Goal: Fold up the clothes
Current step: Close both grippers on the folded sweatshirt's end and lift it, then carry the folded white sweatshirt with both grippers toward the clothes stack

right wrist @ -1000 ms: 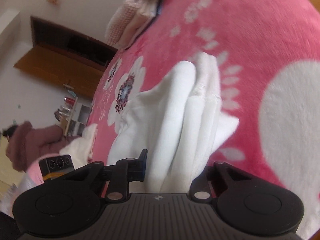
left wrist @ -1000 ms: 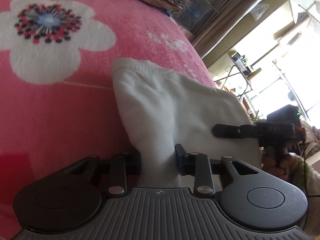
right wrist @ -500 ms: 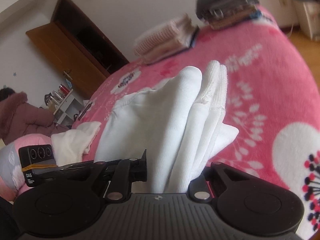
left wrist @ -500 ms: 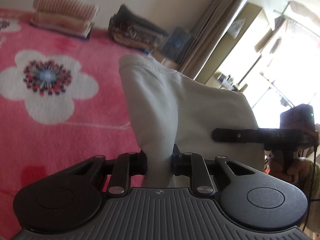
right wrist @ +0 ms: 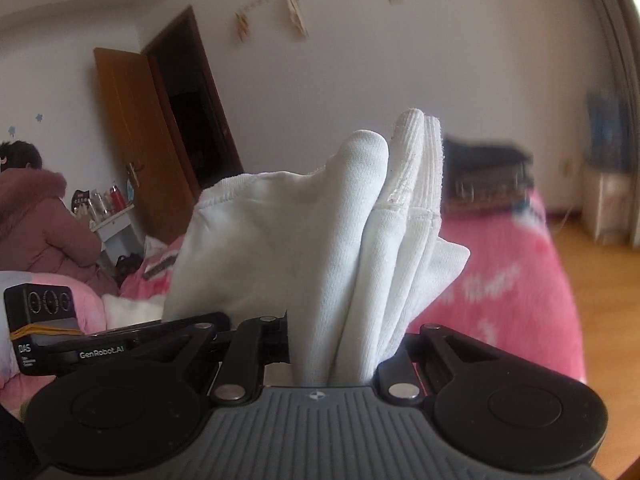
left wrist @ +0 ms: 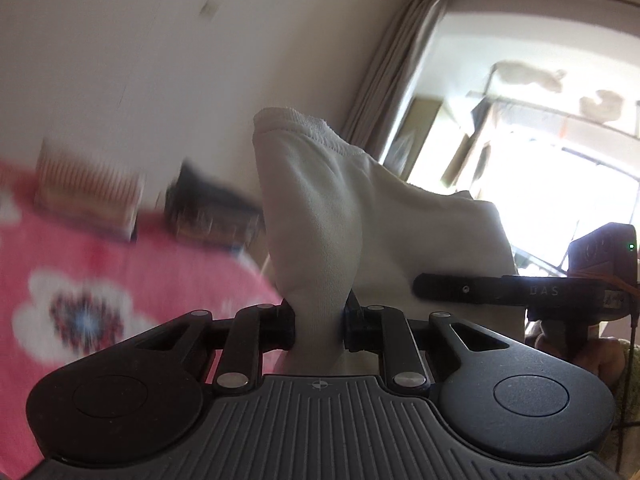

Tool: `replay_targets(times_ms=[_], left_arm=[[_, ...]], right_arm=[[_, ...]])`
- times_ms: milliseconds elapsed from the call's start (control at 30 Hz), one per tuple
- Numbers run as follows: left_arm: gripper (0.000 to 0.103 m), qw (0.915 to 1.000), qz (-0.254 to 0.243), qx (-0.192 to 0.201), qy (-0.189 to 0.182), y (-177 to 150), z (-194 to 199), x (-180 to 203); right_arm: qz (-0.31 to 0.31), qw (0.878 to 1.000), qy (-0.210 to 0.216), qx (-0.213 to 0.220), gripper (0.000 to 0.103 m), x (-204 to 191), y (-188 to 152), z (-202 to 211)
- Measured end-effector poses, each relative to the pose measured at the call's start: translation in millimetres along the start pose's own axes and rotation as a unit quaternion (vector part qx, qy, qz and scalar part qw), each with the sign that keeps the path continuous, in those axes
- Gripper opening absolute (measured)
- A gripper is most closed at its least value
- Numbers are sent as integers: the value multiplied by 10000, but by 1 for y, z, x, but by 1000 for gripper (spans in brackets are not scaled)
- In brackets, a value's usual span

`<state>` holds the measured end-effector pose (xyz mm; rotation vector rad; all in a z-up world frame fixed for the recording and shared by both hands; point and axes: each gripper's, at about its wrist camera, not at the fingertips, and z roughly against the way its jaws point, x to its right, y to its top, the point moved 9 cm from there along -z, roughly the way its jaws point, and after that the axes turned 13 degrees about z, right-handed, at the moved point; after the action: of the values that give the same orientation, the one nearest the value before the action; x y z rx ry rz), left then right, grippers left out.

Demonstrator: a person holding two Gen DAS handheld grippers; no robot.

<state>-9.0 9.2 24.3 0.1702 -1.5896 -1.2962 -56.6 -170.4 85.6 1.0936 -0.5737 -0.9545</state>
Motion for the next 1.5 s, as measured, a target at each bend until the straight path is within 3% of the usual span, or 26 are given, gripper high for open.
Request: replay_targets(times_ms=[200, 400, 633, 767, 933, 1233, 1367, 1500], left_arm=[[18, 9977, -247, 633, -64, 69, 30, 24], [18, 9939, -560, 896, 303, 136, 36, 49], [18, 9810, -1176, 1384, 683, 213, 16, 87], [19, 9741, -1442, 1478, 920, 235, -13, 87], [18, 9746, -1434, 1325, 1101, 231, -62, 49], [19, 9795, -1371, 898, 1171, 199, -156, -31], [18, 9899, -994, 388, 930, 198, -196, -39], [18, 9933, -908, 41, 709, 213, -230, -26]], right_arm=[[832, 9950, -298, 461, 17, -48, 80, 22], [1416, 9862, -272, 818, 17, -78, 153, 24], [1620, 9748, -210, 1520, 17, -75, 236, 17], [1651, 9690, -136, 1831, 17, -58, 267, -1], [1606, 9690, -57, 1878, 17, -22, 273, -57], [1357, 9769, -381, 1606, 17, 59, 216, -159], [1128, 9835, -698, 1232, 17, 98, 202, -180], [990, 9857, -975, 958, 17, 133, 205, -180]])
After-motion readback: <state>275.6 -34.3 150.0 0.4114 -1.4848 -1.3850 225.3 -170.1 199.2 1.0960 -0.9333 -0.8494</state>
